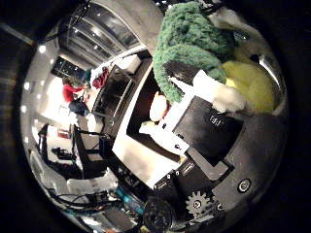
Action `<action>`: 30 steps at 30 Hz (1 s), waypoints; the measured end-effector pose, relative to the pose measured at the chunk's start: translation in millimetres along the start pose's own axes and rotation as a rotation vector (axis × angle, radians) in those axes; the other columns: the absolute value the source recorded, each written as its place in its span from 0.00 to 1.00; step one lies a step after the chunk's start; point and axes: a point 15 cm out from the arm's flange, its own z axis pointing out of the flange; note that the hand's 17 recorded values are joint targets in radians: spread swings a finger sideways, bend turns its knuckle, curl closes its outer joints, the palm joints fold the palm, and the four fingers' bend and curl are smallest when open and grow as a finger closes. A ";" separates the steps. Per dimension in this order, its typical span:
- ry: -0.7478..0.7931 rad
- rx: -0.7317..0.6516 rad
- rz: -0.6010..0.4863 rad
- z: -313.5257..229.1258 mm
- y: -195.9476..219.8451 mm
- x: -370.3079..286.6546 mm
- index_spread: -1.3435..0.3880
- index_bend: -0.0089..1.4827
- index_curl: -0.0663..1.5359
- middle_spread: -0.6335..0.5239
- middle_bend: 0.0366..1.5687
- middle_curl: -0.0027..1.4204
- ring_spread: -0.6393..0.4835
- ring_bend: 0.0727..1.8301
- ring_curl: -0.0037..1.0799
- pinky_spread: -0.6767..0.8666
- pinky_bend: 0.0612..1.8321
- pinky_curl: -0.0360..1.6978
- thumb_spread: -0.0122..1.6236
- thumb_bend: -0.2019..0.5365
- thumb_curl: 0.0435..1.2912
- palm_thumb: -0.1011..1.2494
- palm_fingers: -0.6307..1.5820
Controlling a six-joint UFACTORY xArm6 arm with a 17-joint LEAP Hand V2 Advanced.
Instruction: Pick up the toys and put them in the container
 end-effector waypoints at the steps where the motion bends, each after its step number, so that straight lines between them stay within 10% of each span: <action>1: 0.000 0.018 -0.005 7.2 -6.6 -2.1 0.67 0.79 0.46 0.47 0.85 0.41 0.43 0.77 0.52 0.30 0.57 0.66 0.55 0.24 0.48 0.80 0.83; 10: 0.017 0.104 -0.003 70.2 -63.2 11.0 0.65 0.72 0.44 0.47 0.80 0.39 0.42 0.76 0.50 0.26 0.53 0.62 0.53 0.22 0.47 0.75 0.81; 20: 0.093 0.058 0.009 82.1 -51.9 80.8 0.51 0.29 0.35 0.36 0.58 0.33 0.33 0.65 0.43 0.14 0.50 0.49 0.51 0.24 0.45 0.72 0.53; 30: 0.124 -0.047 0.028 44.3 -20.6 125.3 0.50 0.23 0.29 0.55 0.26 0.22 0.67 0.35 0.24 0.65 0.39 0.41 0.61 0.24 0.39 0.67 0.28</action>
